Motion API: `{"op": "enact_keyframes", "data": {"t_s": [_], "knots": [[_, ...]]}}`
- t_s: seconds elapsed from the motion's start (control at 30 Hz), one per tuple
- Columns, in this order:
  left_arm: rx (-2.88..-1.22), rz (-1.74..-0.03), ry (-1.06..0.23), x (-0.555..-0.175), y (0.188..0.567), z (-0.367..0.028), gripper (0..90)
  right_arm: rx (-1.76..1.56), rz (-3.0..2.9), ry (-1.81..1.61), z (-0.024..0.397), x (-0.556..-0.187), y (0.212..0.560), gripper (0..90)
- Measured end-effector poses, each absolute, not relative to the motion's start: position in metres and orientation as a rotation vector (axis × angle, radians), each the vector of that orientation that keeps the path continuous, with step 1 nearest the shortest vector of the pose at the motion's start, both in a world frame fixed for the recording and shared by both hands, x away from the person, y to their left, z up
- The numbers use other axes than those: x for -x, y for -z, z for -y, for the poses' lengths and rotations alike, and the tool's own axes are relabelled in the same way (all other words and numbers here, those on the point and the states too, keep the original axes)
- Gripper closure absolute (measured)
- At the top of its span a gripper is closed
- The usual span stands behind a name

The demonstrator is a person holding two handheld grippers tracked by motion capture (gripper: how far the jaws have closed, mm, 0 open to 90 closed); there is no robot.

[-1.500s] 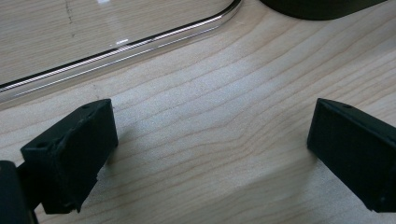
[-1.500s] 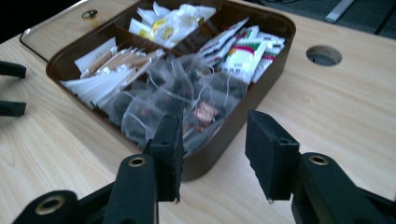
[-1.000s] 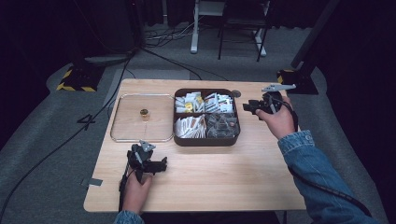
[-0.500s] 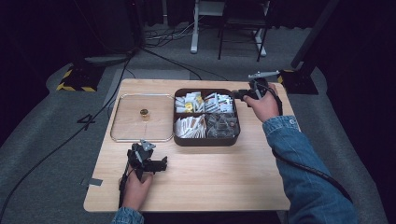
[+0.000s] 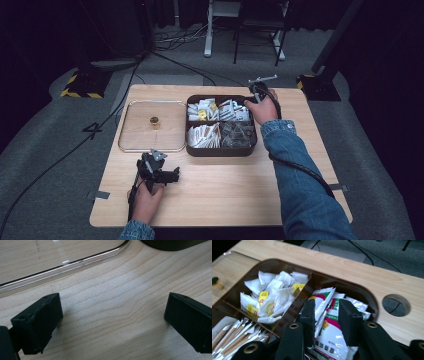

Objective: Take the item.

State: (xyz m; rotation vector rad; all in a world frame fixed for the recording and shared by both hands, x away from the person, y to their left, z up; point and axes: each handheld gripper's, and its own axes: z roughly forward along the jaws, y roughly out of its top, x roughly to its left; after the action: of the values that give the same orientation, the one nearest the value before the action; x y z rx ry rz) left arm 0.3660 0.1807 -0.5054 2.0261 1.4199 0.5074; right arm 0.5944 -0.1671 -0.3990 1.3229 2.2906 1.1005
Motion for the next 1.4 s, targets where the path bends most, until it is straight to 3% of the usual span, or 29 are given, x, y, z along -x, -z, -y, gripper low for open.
{"op": "enact_keyframes", "data": {"t_s": [0.67, 1.4], "knots": [[-2.032, -1.415, -0.51, -0.366, 0.505, -0.181, 2.1, -1.363, -2.368, -1.001, 0.138, -0.601, 0.433, 67.1], [-2.033, -1.415, -0.511, -0.366, 0.505, -0.181, 2.1, -1.397, -2.371, -1.052, 0.118, -0.605, 0.443, 67.1]]}}
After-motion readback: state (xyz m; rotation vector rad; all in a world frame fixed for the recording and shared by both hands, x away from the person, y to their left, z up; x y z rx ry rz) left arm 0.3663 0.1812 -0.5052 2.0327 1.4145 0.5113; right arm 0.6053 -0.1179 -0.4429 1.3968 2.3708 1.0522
